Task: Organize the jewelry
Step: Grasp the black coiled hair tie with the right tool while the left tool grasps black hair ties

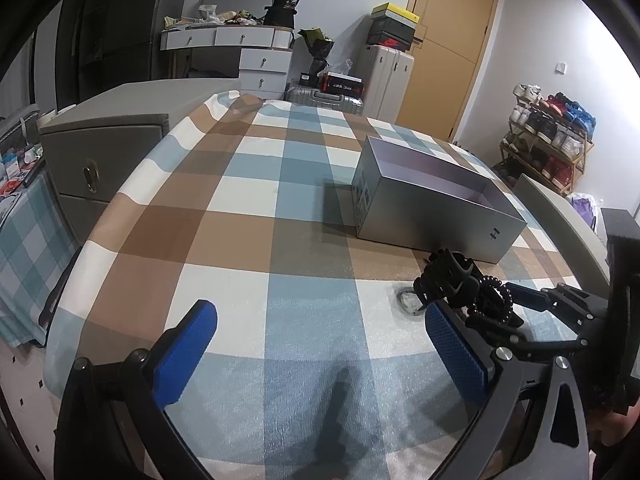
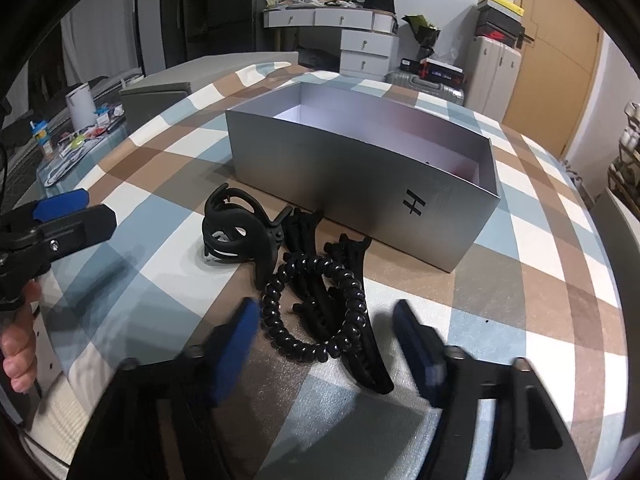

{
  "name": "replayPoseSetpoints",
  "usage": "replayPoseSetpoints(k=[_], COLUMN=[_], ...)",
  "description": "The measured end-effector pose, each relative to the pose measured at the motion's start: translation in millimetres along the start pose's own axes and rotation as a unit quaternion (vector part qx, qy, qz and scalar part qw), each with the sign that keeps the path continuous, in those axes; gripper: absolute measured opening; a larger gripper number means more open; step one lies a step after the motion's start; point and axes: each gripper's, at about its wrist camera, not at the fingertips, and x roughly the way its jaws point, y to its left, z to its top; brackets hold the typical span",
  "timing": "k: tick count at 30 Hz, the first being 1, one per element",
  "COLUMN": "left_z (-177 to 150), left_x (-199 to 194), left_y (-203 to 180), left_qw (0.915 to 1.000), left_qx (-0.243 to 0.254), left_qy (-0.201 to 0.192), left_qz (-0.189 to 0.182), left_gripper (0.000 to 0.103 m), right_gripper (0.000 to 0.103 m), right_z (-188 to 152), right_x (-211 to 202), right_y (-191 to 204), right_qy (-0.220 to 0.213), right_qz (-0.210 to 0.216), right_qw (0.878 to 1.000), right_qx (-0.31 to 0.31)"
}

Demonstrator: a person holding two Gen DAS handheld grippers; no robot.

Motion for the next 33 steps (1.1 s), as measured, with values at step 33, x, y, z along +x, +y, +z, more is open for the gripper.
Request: replayPoseSetpoints(k=[33], left_z=[21.1], left_x=[30.1], left_y=[-57.8], left_qw=[0.9947], left_qx=[0.051], left_qy=[0.056], left_qz=[-0.069], left_gripper=[0.101], right_gripper=[0.029], right_z=[-27.5], right_x=[-49.1], right_y=[-62.4], right_qy=[-0.095], right_qz=[0.083], right_qw=[0.983], right_qx=[0.136])
